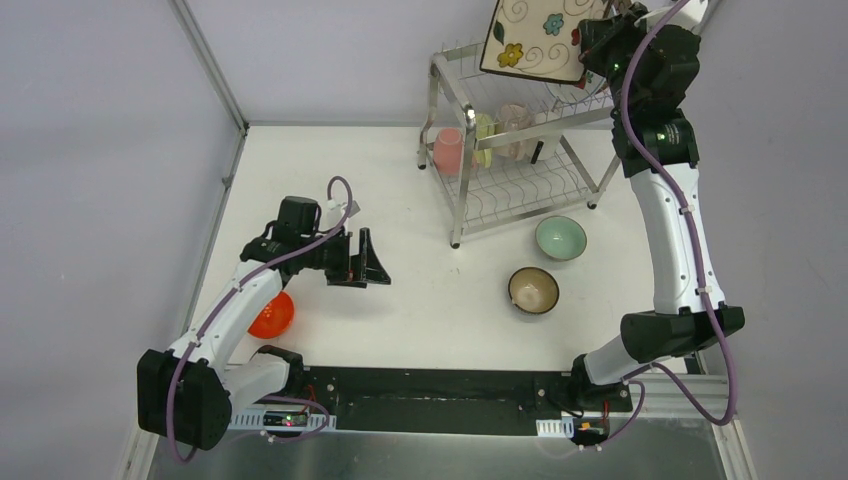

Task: Load the mixed dishes into the dish rack
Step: Insert the plate into the dish rack.

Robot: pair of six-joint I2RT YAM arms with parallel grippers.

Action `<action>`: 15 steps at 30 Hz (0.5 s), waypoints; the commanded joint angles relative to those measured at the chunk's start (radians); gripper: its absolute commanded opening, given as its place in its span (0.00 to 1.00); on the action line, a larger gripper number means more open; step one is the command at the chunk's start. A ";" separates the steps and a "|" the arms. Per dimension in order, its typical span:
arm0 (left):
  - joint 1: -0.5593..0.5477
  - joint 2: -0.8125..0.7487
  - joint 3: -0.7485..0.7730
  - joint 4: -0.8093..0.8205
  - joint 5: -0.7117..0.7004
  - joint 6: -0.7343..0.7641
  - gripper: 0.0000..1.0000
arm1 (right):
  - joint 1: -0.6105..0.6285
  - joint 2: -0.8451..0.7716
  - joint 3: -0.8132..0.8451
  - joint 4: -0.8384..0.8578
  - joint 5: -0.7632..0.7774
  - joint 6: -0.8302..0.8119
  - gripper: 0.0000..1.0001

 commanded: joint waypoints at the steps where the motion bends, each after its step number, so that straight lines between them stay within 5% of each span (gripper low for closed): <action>1: 0.008 0.024 0.060 0.019 0.013 0.049 0.89 | 0.001 -0.086 0.073 0.373 0.027 -0.110 0.00; 15: 0.008 0.026 0.034 0.016 0.015 0.093 0.89 | 0.003 -0.019 0.148 0.380 -0.017 -0.374 0.00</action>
